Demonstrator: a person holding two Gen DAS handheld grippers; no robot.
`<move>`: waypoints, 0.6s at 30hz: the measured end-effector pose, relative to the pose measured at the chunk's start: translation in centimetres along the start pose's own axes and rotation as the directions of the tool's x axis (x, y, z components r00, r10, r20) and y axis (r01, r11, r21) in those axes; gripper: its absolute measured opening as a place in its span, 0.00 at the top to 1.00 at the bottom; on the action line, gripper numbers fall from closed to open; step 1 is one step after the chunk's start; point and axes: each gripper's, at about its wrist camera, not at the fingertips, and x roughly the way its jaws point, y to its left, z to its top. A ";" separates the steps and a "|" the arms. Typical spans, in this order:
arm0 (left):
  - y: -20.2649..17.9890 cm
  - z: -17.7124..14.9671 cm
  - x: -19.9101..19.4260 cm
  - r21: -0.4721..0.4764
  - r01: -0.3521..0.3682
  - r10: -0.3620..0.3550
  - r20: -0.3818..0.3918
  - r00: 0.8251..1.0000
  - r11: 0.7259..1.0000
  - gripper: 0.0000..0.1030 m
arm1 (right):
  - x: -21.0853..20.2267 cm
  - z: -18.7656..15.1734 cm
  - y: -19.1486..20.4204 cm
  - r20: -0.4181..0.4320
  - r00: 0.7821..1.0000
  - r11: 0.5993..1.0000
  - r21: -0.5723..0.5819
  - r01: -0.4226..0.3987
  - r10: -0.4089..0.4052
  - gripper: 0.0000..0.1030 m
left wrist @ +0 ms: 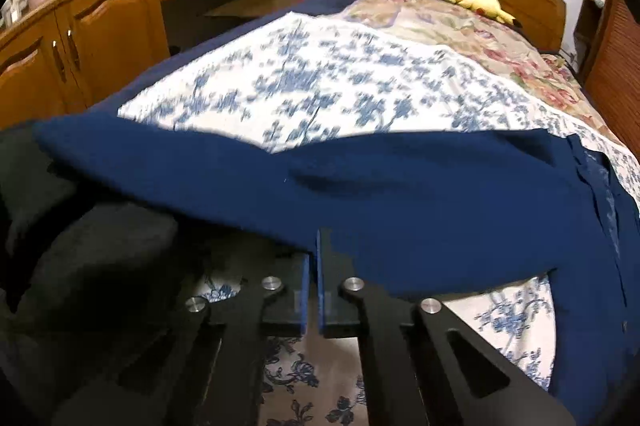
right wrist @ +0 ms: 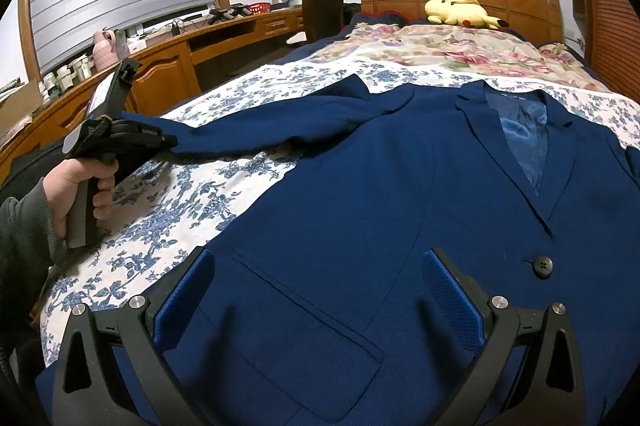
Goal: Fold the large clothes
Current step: 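Reach the left tool to the jacket sleeve cuff and grasp it, then lift the held sleeve across the jacket body and open the left tool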
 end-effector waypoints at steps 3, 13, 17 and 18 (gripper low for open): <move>-1.4 0.9 -1.8 0.038 0.002 -0.003 0.042 0.999 0.999 0.98 | 0.0 0.0 0.0 0.001 1.000 1.000 0.001 0.000 0.000 0.00; -11.6 3.0 -10.9 0.255 0.148 -0.184 0.122 0.975 0.956 0.99 | -1.2 0.3 -0.2 0.001 1.000 1.000 -0.008 0.003 -0.003 0.00; -15.4 1.9 -13.6 0.330 0.211 -0.257 0.099 0.961 0.920 0.99 | -2.8 0.7 -0.6 0.025 0.999 0.998 -0.048 0.029 -0.028 0.00; -16.0 1.7 -13.8 0.335 0.228 -0.271 0.086 0.959 0.914 0.99 | -3.0 0.8 -0.9 0.028 0.999 0.998 -0.053 0.035 -0.034 0.00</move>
